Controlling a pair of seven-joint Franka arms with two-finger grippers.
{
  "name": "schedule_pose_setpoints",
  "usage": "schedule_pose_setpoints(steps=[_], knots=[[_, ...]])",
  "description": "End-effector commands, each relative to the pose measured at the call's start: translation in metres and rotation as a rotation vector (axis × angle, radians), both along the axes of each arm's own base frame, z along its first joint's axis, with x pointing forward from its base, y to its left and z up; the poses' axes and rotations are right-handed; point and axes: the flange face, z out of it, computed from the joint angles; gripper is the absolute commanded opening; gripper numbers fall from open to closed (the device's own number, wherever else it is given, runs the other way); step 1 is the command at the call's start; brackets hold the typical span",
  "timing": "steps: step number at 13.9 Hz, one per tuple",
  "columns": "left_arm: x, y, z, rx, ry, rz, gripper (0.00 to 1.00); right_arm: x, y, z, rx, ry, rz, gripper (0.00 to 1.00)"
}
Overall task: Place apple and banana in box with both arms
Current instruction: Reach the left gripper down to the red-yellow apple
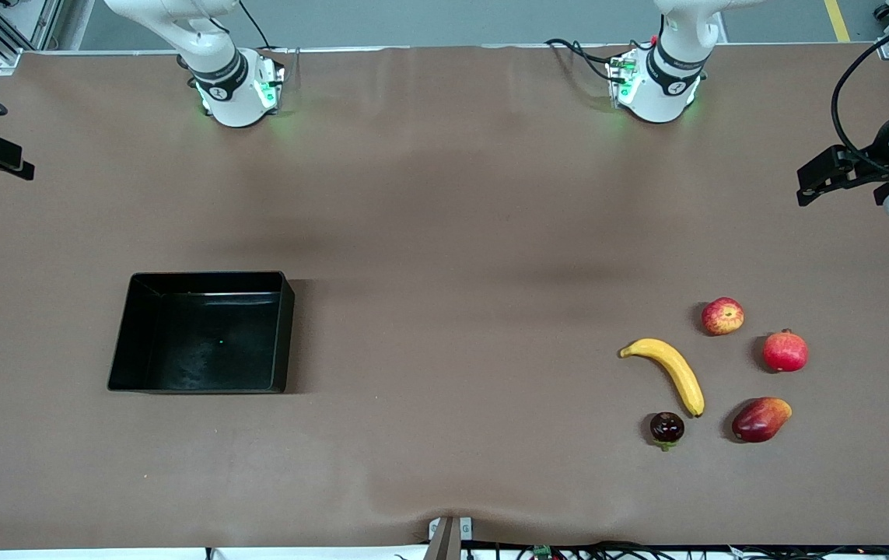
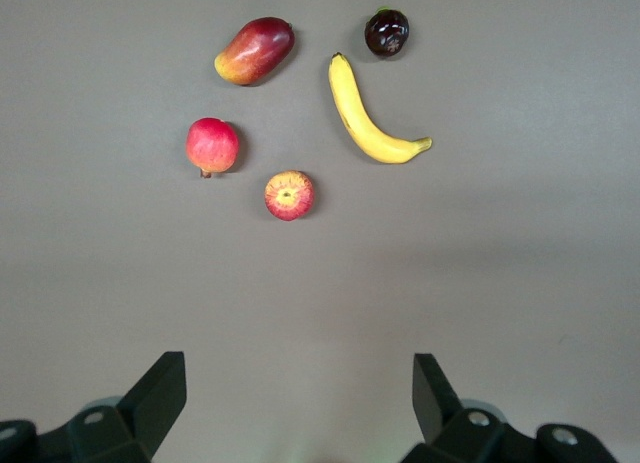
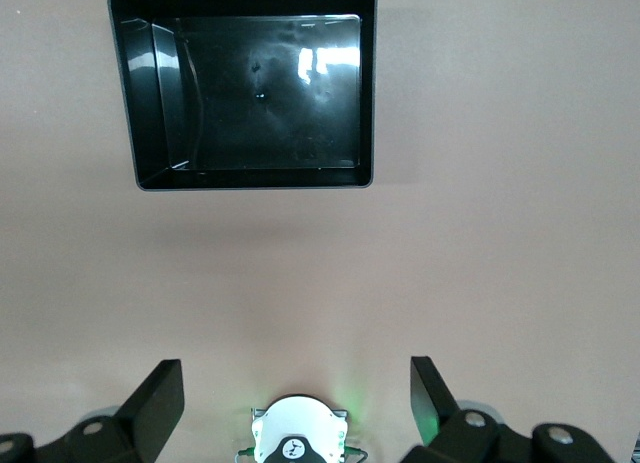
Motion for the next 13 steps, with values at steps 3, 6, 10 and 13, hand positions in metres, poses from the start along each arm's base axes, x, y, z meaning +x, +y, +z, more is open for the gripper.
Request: schedule_pose_setpoints(steps=[3,6,10,13], knots=[[-0.002,0.004,0.005,-0.005,0.004,-0.001,1.00,-0.001,0.015,0.000,-0.018,0.001,-0.030,1.00],[0.003,0.010,0.004,-0.008,0.002,0.013,1.00,-0.001,0.017,0.000,-0.018,-0.001,-0.027,1.00],[0.019,0.026,-0.043,-0.008,-0.014,0.042,1.00,0.003,0.016,0.001,-0.019,-0.022,-0.027,1.00],[0.026,0.040,-0.114,-0.010,-0.032,0.060,1.00,0.007,0.016,0.001,-0.019,-0.051,-0.024,1.00]])
